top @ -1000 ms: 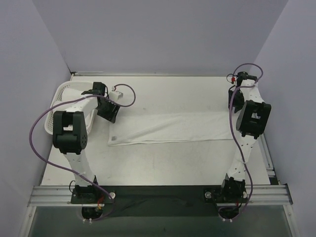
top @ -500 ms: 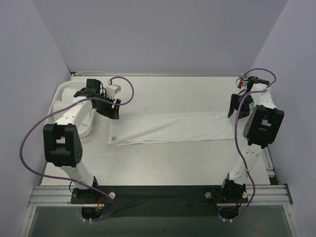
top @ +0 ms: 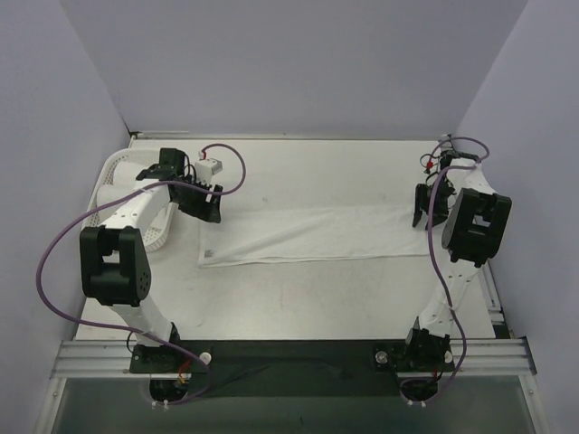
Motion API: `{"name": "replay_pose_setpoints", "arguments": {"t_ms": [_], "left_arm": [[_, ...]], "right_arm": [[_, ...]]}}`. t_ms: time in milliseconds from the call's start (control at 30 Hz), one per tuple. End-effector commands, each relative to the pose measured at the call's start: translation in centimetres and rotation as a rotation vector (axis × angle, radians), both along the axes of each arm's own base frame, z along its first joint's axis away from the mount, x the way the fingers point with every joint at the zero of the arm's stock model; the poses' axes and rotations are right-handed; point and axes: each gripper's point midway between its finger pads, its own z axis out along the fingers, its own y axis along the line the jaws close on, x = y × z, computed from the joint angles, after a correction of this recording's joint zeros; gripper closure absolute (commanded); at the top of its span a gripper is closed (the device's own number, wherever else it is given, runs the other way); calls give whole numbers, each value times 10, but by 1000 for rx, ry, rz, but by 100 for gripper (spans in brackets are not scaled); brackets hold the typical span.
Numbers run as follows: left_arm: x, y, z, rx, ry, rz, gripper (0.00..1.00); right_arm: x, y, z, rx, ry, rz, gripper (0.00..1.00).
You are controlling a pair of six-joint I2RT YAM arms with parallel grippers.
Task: Roll the towels
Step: Fold the towel
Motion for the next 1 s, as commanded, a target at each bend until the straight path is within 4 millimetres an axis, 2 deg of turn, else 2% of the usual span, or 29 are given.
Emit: {"name": "replay_pose_setpoints", "arguments": {"t_ms": [0, 133, 300, 433, 567, 700, 733, 767, 800, 967], "left_arm": [[1, -5, 18, -42, -45, -7, 24], [1, -7, 17, -51, -42, -3, 24], [2, -6, 20, -50, -49, 4, 23], [4, -10, 22, -77, -49, 18, 23], [7, -16, 25, -117, -44, 35, 23], [8, -19, 28, -134, -47, 47, 23], [7, -19, 26, -138, -43, 54, 23], [6, -20, 27, -142, -43, 53, 23], [6, -21, 28, -145, -48, 51, 23], [4, -20, 30, -146, -55, 54, 23]], "right_arm": [[-12, -5, -3, -43, 53, 22, 60], [-9, -9, 0, -59, 42, 46, 55], [-9, -7, -15, -72, 90, 82, 53], [-18, -8, -18, -105, 141, 120, 60], [-27, -3, -19, -82, 187, 148, 64], [-32, -2, -19, -56, 212, 167, 84], [-32, -5, -16, -58, 207, 162, 95], [-31, -10, -13, -65, 199, 161, 99], [-30, -16, -8, -71, 192, 150, 100], [-26, -79, 31, -158, 109, 102, 100]]}}
